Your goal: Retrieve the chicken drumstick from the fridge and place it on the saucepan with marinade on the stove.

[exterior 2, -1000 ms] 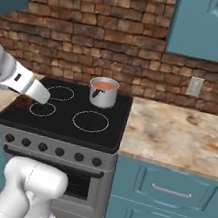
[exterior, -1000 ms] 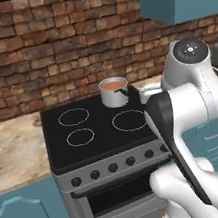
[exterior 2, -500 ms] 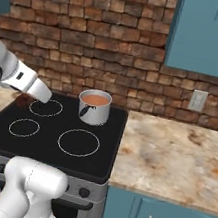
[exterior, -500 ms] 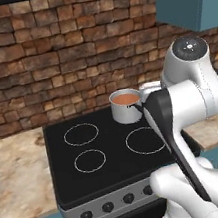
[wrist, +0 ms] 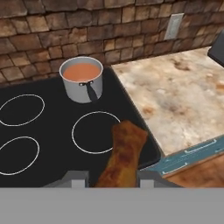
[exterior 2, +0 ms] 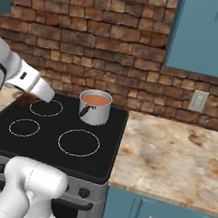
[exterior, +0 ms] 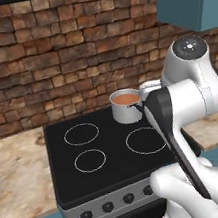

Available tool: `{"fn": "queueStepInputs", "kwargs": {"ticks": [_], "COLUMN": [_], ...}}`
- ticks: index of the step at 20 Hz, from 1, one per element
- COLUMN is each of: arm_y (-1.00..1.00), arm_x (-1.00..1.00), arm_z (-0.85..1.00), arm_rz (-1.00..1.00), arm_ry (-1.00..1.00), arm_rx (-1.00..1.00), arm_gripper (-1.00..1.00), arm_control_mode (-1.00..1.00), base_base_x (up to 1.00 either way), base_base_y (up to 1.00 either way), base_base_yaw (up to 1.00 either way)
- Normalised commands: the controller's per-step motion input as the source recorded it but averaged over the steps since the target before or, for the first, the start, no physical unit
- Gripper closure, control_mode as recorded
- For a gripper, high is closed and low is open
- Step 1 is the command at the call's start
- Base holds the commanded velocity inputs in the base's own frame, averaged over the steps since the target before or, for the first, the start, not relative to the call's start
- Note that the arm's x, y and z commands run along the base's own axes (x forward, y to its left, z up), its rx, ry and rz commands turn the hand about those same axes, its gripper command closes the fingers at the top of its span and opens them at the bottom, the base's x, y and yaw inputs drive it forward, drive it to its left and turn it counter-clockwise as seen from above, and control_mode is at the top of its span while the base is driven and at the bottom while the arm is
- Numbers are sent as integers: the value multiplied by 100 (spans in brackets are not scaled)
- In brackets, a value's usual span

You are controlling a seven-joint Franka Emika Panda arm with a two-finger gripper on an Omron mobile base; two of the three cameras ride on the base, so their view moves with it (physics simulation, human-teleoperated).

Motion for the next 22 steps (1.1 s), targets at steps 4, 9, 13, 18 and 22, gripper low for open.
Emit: {"fn": "queueStepInputs", "kwargs": {"ticks": [4,9,13,18,22], "arm_y": [-31,-25,0,0,0], "arm_x": [95,47,4,40,56], "arm_z": [0,-13,-4,-3,-7], "arm_rz": [3,10,2,0,0], "arm_ry": [0,0,0,0,0], "arm_rx": [7,20,3,0,0], "arm_gripper": [100,100,100,100,100], "arm_control_mode": [-100,-100,-100,-100,-100], "base_base_x": [0,0,0,0,0], "base_base_y": [0,0,0,0,0], "base_base_yaw": [0,0,0,0,0]}}
